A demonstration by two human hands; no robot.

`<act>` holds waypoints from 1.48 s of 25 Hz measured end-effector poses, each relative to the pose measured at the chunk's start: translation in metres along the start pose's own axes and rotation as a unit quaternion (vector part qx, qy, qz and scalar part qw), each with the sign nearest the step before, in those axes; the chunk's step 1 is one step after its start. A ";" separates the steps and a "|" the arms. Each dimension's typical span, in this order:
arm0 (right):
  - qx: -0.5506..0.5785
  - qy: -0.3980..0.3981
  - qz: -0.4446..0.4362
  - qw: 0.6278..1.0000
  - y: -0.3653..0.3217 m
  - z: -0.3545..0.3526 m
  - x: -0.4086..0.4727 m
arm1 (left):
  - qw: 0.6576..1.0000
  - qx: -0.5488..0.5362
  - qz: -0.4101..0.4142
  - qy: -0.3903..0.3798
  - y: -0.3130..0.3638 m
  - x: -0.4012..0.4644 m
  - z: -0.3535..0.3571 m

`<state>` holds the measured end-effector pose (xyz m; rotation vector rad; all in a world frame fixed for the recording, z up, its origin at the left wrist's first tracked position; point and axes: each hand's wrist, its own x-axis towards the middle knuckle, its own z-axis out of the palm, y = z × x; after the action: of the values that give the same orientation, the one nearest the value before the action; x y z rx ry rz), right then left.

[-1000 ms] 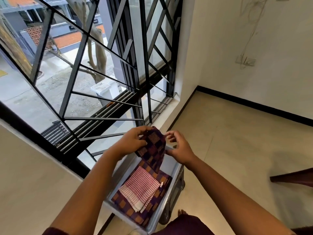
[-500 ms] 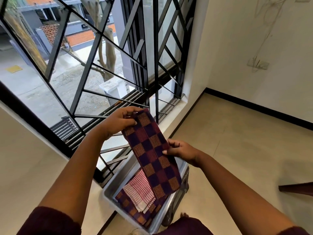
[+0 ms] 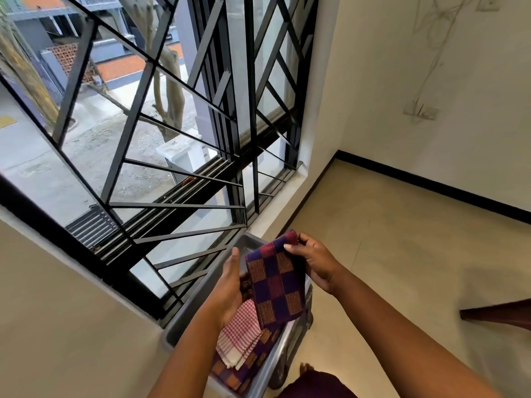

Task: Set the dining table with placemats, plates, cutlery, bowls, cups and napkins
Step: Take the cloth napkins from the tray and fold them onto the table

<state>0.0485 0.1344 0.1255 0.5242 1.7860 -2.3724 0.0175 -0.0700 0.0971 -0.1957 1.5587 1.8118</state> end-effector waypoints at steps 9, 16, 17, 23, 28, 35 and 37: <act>0.003 0.063 -0.007 0.998 -0.004 -0.015 -0.011 | 0.995 0.081 0.055 -0.026 0.010 0.011 0.019; 0.069 0.079 -0.018 0.994 -0.005 -0.021 -0.017 | 0.996 0.054 0.053 -0.056 0.002 0.015 0.029; 0.074 0.077 -0.016 0.994 -0.005 -0.021 -0.017 | 0.995 0.041 0.072 -0.048 0.002 0.014 0.030; 0.004 0.089 -0.013 0.996 -0.003 -0.018 -0.013 | 0.983 0.032 0.177 -0.038 0.027 0.006 0.033; -0.038 0.108 -0.028 0.993 -0.008 -0.014 -0.011 | 0.999 0.014 0.036 -0.016 0.027 0.010 0.032; 0.008 0.082 -0.033 0.996 -0.007 -0.011 -0.015 | 0.988 -0.125 0.082 -0.040 0.016 0.009 0.041; -0.007 0.100 -0.048 0.994 -0.009 -0.012 -0.016 | 0.987 -0.069 0.143 -0.017 0.026 0.007 0.040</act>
<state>0.0633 0.1462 0.1366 0.7126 1.9510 -2.4452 0.0103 -0.0307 0.1238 -0.0037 1.4973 2.1370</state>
